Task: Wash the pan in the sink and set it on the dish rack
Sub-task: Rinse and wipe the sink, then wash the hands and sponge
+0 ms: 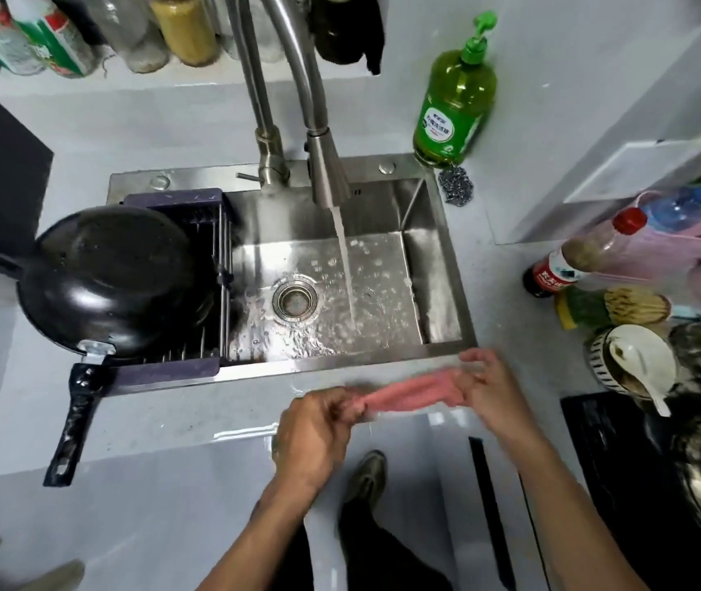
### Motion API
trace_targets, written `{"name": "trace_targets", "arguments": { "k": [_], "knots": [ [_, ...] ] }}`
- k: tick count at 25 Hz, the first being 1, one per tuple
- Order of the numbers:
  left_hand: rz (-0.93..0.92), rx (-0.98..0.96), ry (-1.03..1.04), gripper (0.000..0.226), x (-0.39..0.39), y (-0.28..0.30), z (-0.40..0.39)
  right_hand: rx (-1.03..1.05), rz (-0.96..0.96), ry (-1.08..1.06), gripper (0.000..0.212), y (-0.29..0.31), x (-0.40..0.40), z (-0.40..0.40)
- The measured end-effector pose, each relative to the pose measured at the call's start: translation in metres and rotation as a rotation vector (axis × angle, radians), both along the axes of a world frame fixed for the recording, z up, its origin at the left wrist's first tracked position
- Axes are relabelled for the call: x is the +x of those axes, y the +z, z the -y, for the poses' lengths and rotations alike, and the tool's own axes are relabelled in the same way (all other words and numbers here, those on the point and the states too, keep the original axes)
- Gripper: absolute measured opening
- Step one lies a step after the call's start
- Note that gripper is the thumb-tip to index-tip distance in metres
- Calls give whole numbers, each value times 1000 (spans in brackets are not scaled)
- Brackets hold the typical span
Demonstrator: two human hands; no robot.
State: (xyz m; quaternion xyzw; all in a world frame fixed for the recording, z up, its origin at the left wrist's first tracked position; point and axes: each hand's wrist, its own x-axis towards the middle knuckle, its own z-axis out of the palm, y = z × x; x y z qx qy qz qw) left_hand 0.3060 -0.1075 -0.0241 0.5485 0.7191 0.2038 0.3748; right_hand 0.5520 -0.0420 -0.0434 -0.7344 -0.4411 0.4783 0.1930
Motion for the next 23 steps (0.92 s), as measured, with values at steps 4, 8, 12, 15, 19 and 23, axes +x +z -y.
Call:
{"name": "trace_targets", "arguments": {
  "k": [4, 8, 12, 15, 19, 23],
  "knots": [
    [628, -235, 339, 10, 69, 2, -2, 147, 63, -121, 15, 34, 41, -22],
    [631, -413, 377, 1, 100, -34, -25, 313, 565, 59, 16, 4, 35, -53],
    [410, -323, 276, 15, 75, -46, -4, 221, 666, 247, 57, -80, -13, -13],
    [356, -308, 294, 22, 46, -58, 11, 201, 658, 305, 64, -117, -38, 3],
    [333, -294, 241, 22, 38, -70, 6, 279, 820, 624, 65, -128, 35, -7],
    [354, -177, 259, 14, 38, -62, -14, 129, 909, 346, 70, -127, 69, -15]
  ]
}}
